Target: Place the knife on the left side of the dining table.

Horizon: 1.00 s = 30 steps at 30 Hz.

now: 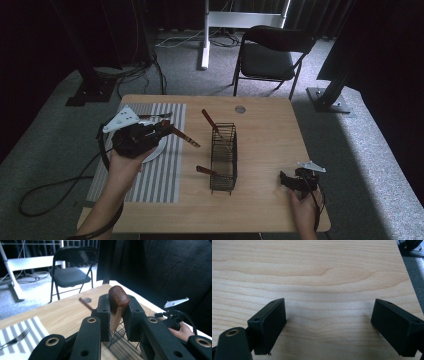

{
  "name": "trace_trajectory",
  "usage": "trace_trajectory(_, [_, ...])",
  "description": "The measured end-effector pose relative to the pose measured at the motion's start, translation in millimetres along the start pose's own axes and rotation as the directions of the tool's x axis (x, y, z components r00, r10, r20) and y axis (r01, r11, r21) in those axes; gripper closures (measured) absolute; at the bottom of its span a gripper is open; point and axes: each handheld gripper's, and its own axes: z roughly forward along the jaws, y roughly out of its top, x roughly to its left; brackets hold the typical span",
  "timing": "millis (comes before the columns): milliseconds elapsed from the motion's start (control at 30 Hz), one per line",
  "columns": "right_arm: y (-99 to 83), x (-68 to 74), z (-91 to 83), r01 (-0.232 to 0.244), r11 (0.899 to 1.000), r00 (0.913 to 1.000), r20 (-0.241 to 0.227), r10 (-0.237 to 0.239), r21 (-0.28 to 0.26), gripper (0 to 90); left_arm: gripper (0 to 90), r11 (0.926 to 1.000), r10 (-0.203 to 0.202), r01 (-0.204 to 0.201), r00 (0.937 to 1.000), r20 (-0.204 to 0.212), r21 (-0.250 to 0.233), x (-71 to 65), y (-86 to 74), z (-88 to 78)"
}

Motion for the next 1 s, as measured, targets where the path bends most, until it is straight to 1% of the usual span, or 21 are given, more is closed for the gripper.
trace_trajectory(33, [0.0,0.0,-0.1,-0.001,1.000,1.0000,0.000,0.001,0.001,11.9,77.3,1.0000,-0.004,0.004,0.9999,-0.015,0.004,2.5,-3.8,-1.3])
trace_trajectory(67, [0.0,0.0,-0.1,-0.001,1.000,1.0000,0.000,0.001,0.001,11.9,77.2,1.0000,-0.004,0.004,0.9999,-0.015,0.004,2.5,-3.8,-1.3])
trace_trajectory(100, [0.1,0.0,-0.1,0.000,1.000,1.0000,-0.001,0.000,0.001,11.9,77.2,0.9999,-0.014,0.014,0.9996,-0.026,0.008,6.9,-10.1,-3.5])
trace_trajectory(233, [0.0,0.1,0.0,-0.001,1.000,1.0000,0.000,0.001,0.000,11.9,77.3,0.9991,-0.033,0.035,0.9982,-0.049,0.026,16.3,-22.0,-9.4])
trace_trajectory(367, [0.0,0.1,0.0,-0.001,1.000,1.0000,0.000,0.001,0.001,11.9,77.4,0.9973,-0.066,0.069,0.9944,-0.082,0.028,26.9,-36.3,-17.1])
trace_trajectory(433, [0.0,0.1,0.0,-0.001,1.000,1.0000,0.000,0.001,0.001,12.0,77.4,0.9958,-0.081,0.084,0.9927,-0.090,0.035,32.1,-43.6,-20.6])
trace_trajectory(467, [-0.1,0.1,0.0,-0.001,1.000,1.0000,0.000,0.001,0.001,11.9,77.4,0.9952,-0.089,0.093,0.9903,-0.106,0.031,33.9,-47.4,-22.5])
trace_trajectory(533, [0.0,0.1,0.0,-0.001,1.000,1.0000,0.000,0.001,0.001,11.9,77.4,0.9937,-0.102,0.106,0.9887,-0.109,0.034,38.4,-54.2,-26.0])
trace_trajectory(567, [-0.1,0.1,0.0,-0.001,1.000,1.0000,0.000,0.001,0.001,12.0,77.4,0.9926,-0.111,0.116,0.9868,-0.118,0.036,40.6,-58.4,-27.9])
trace_trajectory(600, [-0.1,0.1,0.0,-0.001,1.000,1.0000,0.000,0.001,0.001,11.9,77.5,0.9922,-0.113,0.119,0.9862,-0.121,0.038,41.9,-60.8,-28.6])
trace_trajectory(667, [0.0,0.1,0.0,-0.001,1.000,1.0000,0.000,0.001,0.001,12.0,77.5,0.9899,-0.131,0.137,0.9822,-0.135,0.037,45.2,-67.9,-30.6])
trace_trajectory(700, [-0.1,0.1,0.0,-0.001,1.000,1.0000,0.000,0.001,0.001,11.9,77.5,0.9890,-0.134,0.141,0.9810,-0.141,0.044,46.7,-71.3,-31.4])
trace_trajectory(800, [0.0,0.1,0.0,-0.001,1.000,1.0000,0.000,0.001,0.001,11.9,77.5,0.9844,-0.163,0.171,0.9757,-0.146,0.042,52.3,-82.5,-34.0])
trace_trajectory(833, [-0.1,0.1,0.0,-0.001,1.000,1.0000,0.000,0.001,0.001,11.9,77.5,0.9821,-0.177,0.185,0.9730,-0.148,0.038,54.4,-87.5,-34.7])
trace_trajectory(867, [-0.1,0.1,0.0,-0.001,1.000,1.0000,0.000,0.001,0.001,11.9,77.5,0.9810,-0.182,0.190,0.9724,-0.146,0.039,55.6,-90.2,-34.8])
trace_trajectory(900, [0.0,0.1,0.0,-0.001,1.000,1.0000,0.000,0.001,0.001,11.9,77.6,0.9792,-0.192,0.200,0.9705,-0.145,0.037,57.1,-93.9,-35.0])
trace_trajectory(1000, [0.0,0.1,0.0,-0.001,1.000,1.0000,0.000,0.001,0.001,11.9,77.6,0.9754,-0.208,0.216,0.9660,-0.154,0.042,59.5,-102.7,-34.0])
